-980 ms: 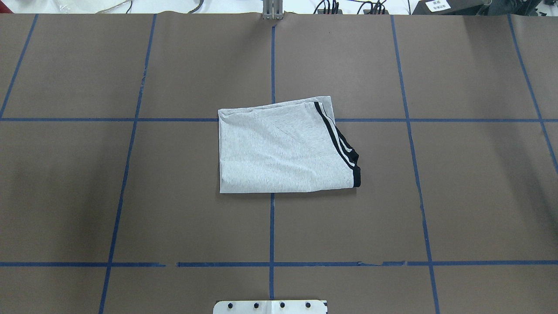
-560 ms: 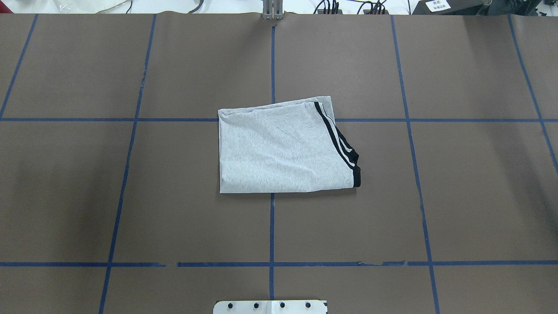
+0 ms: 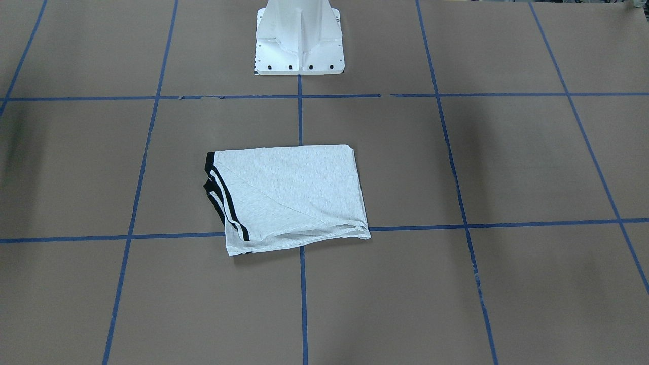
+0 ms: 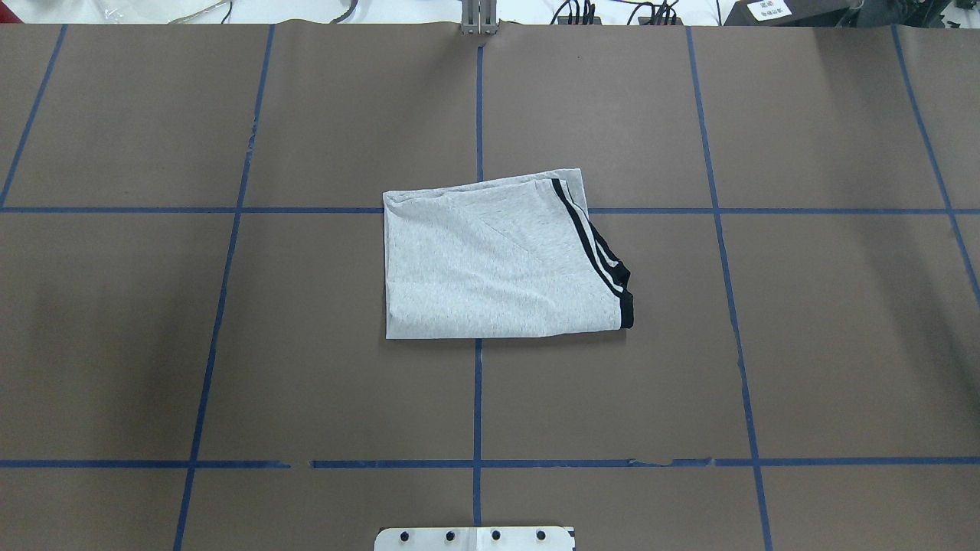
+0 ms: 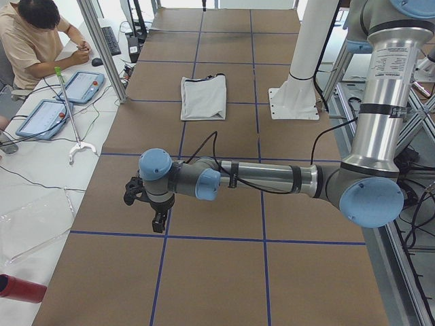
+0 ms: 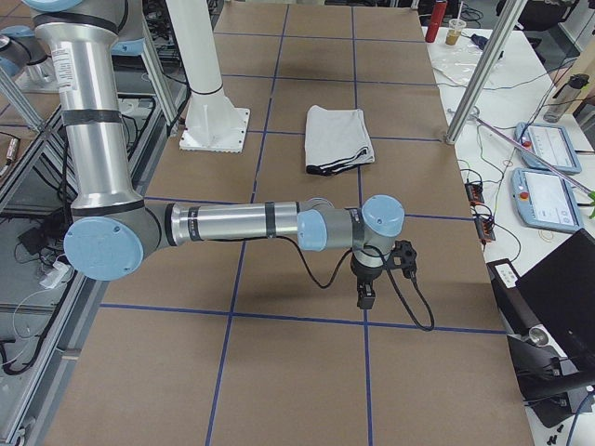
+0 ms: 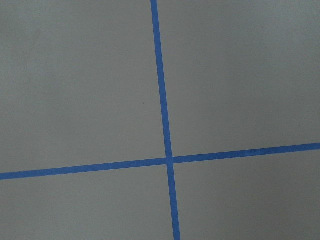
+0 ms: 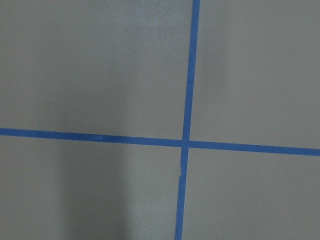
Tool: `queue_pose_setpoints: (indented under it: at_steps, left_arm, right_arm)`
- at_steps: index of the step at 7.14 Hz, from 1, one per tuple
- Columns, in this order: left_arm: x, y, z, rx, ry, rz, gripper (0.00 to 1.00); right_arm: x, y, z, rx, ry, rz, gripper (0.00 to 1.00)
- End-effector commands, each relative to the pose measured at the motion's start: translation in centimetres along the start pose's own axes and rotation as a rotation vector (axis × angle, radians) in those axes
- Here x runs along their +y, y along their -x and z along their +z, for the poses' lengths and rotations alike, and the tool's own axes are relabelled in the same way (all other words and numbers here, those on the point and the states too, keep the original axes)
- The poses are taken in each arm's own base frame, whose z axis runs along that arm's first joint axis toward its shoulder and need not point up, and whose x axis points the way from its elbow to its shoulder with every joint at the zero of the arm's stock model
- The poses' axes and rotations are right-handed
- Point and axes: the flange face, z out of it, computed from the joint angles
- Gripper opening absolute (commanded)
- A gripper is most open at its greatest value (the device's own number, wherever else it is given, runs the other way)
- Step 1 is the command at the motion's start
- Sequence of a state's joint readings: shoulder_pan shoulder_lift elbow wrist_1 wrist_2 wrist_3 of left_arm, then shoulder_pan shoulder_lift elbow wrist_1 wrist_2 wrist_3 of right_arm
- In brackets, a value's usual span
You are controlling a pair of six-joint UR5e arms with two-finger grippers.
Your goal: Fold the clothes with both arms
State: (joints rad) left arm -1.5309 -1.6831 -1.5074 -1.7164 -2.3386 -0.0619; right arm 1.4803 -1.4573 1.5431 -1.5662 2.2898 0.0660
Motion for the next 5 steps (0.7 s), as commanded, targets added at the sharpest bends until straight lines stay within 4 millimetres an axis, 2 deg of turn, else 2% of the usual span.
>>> queue_pose_setpoints:
  at_steps: [1,5]
  left_arm:
    - [-0.05,0.02,0.0,-0.002,0.0,0.001,1.0]
    - [-0.57,-0.38,0.11,-0.001,0.002,0.004,1.0]
  right_arm:
    - [-0.1,0.22,-0.23,-0.001,-0.005,-0.004,1.0]
    - [-0.1,0.36,-0.29,-0.01,-0.005,-0.005,1.0]
